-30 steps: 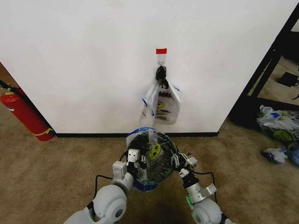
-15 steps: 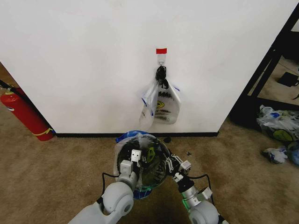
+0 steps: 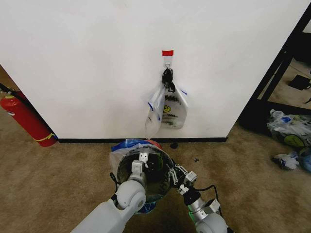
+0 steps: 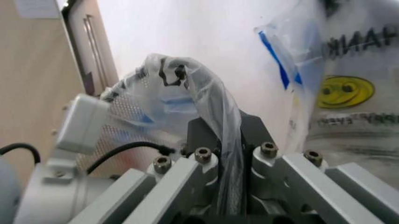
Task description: Pick up the garbage bag from the wall and place it over the trash bin.
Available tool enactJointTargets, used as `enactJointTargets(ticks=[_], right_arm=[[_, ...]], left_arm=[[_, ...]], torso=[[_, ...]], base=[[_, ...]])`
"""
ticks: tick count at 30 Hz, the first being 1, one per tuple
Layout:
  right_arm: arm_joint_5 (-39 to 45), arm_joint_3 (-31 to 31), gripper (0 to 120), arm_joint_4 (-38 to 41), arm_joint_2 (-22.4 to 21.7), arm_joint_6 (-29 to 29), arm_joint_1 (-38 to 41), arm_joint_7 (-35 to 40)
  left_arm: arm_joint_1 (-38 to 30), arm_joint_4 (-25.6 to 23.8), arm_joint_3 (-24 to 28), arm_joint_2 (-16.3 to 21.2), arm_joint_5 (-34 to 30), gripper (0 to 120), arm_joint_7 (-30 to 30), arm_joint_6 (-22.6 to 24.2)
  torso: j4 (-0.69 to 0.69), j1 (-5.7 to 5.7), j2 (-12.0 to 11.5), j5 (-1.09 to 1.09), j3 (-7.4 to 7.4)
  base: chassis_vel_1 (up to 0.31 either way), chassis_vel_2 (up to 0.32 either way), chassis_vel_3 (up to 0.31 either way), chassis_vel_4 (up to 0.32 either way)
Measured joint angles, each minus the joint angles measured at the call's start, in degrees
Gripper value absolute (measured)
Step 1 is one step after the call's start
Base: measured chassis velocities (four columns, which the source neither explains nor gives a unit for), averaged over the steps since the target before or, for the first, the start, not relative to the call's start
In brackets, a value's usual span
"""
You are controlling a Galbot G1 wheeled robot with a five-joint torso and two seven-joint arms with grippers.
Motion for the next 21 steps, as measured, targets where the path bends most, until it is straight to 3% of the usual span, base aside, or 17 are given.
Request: enactJointTargets(ticks=[12,21], right_arm=[[1.72,2.00,1,-0.26,-0.73,0.42,0.00,-3.65],[2.33,1.97,1,-0.35,-0.01,1.11,0.35,-3.63]], left_arm=[[-1.03,2.20,-2.60,1.72,-1.55,0,0.44,-0.13],[-0.49,1.21,-0.31,0.23,-2.20,0,0.65,0.12]], torso=[[0.02,0.00,0.00,0.00,0.00],[0.00,0.00,0.00,-0.01,0.00]], base=[[0.000,0.000,0.000,0.000],[0.000,0.000,0.000,0.000]])
